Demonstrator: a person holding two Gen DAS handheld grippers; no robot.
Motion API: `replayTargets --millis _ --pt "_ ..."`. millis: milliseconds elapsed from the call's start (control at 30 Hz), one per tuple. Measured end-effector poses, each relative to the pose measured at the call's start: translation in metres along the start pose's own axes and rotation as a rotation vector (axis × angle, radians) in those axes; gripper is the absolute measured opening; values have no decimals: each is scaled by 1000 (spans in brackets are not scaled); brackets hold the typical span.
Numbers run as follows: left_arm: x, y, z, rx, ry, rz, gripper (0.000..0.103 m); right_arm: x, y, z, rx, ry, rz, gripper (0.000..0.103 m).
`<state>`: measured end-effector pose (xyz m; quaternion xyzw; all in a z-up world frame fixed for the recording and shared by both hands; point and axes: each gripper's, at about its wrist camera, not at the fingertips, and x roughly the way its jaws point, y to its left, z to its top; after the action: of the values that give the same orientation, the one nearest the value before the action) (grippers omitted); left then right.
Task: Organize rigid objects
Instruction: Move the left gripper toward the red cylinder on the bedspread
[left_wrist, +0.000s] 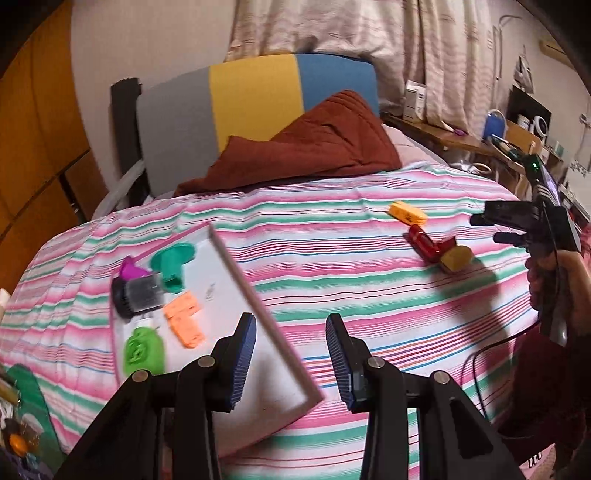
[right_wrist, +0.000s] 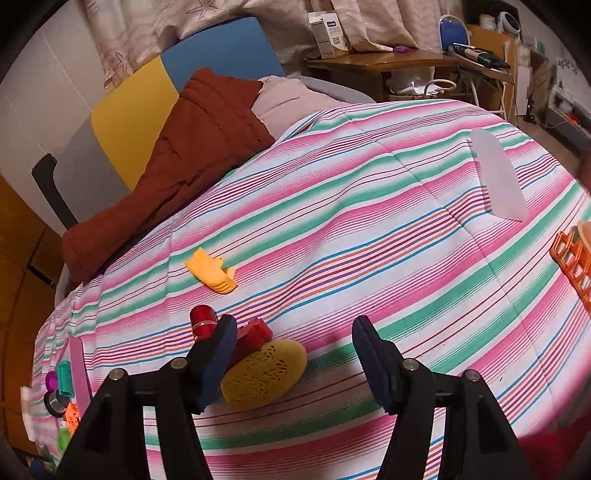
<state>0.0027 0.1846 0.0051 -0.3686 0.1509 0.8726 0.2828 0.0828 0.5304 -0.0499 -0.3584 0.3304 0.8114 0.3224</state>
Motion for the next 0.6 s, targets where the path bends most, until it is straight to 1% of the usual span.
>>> replayTargets --millis 367,500,600 --pt "25 -43 11 76 31 -52 39 -5 -10 4 73 -15 41 67" --pt "36 -54 17 86 46 -71 39 -7 -12 5 91 -17 57 67" --pt "46 -61 23 80 62 -103 39 -8 -13 5 103 -22 67 67"
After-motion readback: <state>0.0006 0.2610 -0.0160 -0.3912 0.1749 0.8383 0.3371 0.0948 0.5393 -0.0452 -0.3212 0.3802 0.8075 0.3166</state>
